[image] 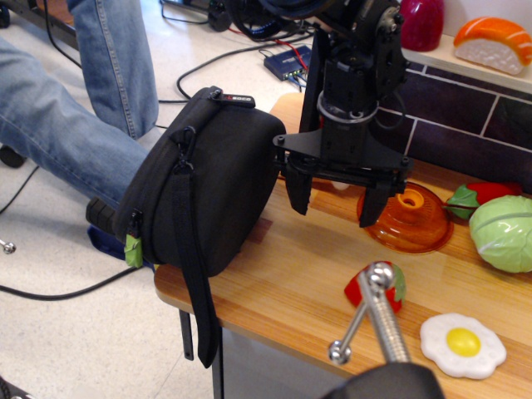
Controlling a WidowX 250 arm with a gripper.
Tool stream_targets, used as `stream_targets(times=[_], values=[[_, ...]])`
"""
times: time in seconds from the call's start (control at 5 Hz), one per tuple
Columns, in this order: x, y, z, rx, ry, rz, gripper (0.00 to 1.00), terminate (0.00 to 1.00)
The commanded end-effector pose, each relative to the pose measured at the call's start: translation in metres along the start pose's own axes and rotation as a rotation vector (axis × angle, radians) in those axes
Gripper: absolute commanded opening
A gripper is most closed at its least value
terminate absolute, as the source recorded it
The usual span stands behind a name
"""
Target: Unzip zipper bag
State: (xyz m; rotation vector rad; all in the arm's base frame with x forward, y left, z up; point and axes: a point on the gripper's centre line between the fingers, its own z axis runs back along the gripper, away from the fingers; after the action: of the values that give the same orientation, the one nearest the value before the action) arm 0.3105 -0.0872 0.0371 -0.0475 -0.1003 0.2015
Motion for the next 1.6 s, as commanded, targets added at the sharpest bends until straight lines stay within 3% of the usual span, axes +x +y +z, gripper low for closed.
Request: stream_targets(times=[0.0,0.2,0.4,0.6,0.8,1.0,1.4], values=[[0.000,0.000,0.000,0.000,0.000,0.000,1.00,0.00],[-0.010,-0.001,0.042,-0.084,0.009,-0.007,1.00,0.00],[-0.036,0.002,0.080,-0.165,0.036,-0.045,1.00,0.00],[-0.081,0.018,0.101,-0.204,0.086,-0.112,1.00,0.00],[-0.117,0.047,0.105,-0.189,0.122,-0.157,1.00,0.00],[-0.126,0.087,0.097,-0.123,0.127,-0.135,1.00,0.00],[-0.114,0.137,0.067,-0.060,0.086,-0.174,1.00,0.00]])
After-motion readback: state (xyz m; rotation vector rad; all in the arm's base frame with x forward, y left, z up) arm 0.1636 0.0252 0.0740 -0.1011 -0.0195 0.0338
